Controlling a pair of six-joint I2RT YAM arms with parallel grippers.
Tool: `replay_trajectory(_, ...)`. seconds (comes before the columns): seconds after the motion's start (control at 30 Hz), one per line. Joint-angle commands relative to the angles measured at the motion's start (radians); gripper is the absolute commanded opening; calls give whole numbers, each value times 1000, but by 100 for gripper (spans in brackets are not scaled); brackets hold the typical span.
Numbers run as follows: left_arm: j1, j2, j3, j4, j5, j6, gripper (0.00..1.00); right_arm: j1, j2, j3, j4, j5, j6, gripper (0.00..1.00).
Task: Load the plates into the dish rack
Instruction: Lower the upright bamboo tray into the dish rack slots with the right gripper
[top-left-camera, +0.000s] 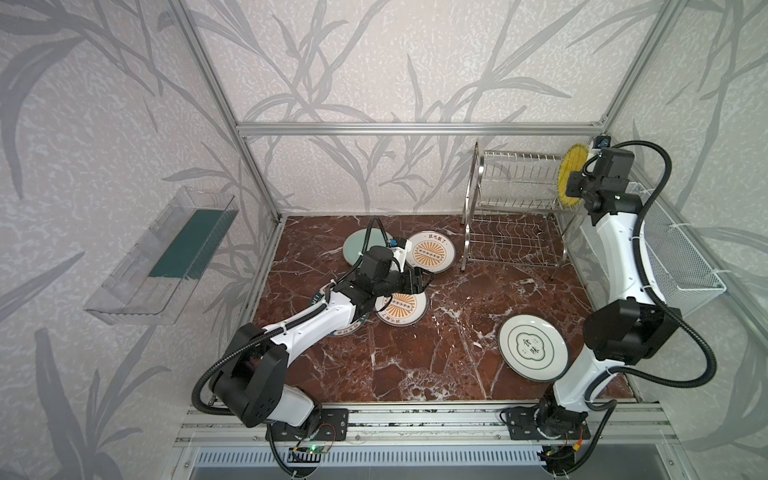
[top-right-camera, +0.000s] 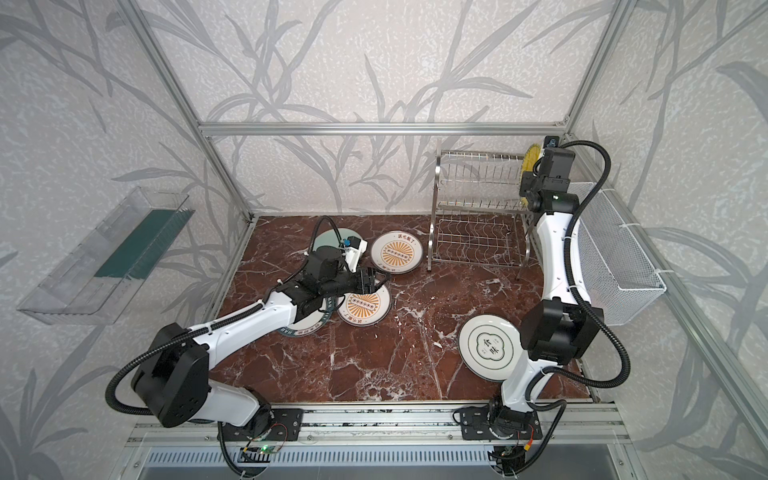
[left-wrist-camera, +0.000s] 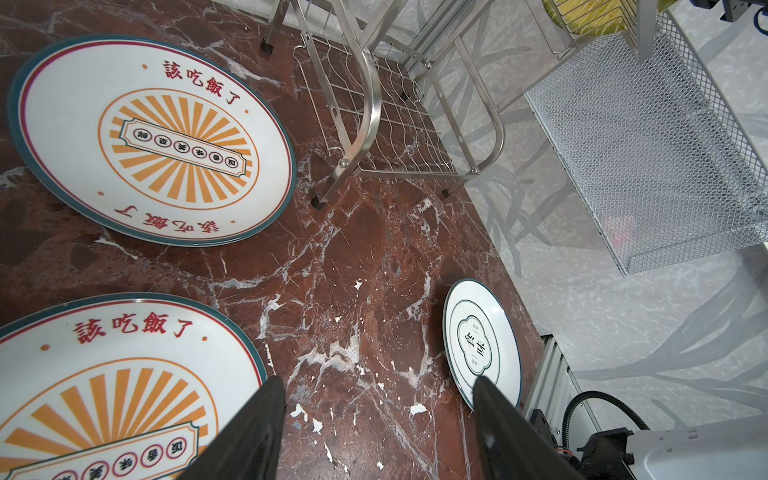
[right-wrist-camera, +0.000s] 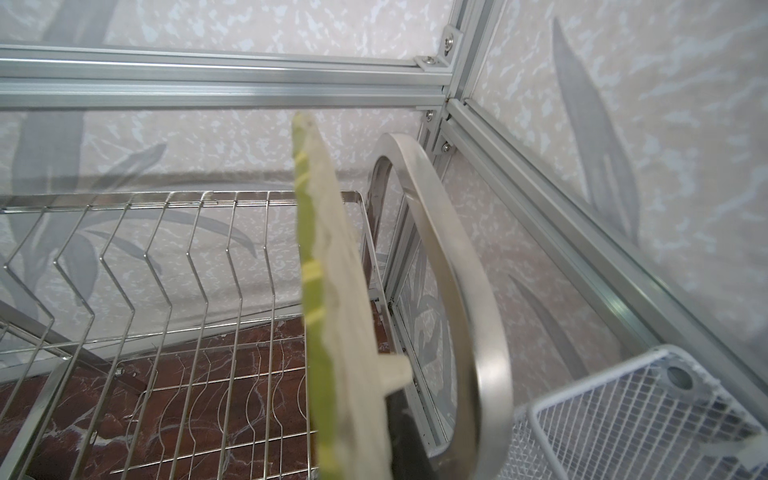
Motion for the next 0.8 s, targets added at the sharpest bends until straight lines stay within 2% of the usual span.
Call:
replay_trajectory(0.0,1,-21,7,-9,-5,17,69,0,4,-5,26,-19,14,6)
replay_trajectory(0.77,1,-17,14,-10,0,20,70,5,18,46,-20,-33,18,24)
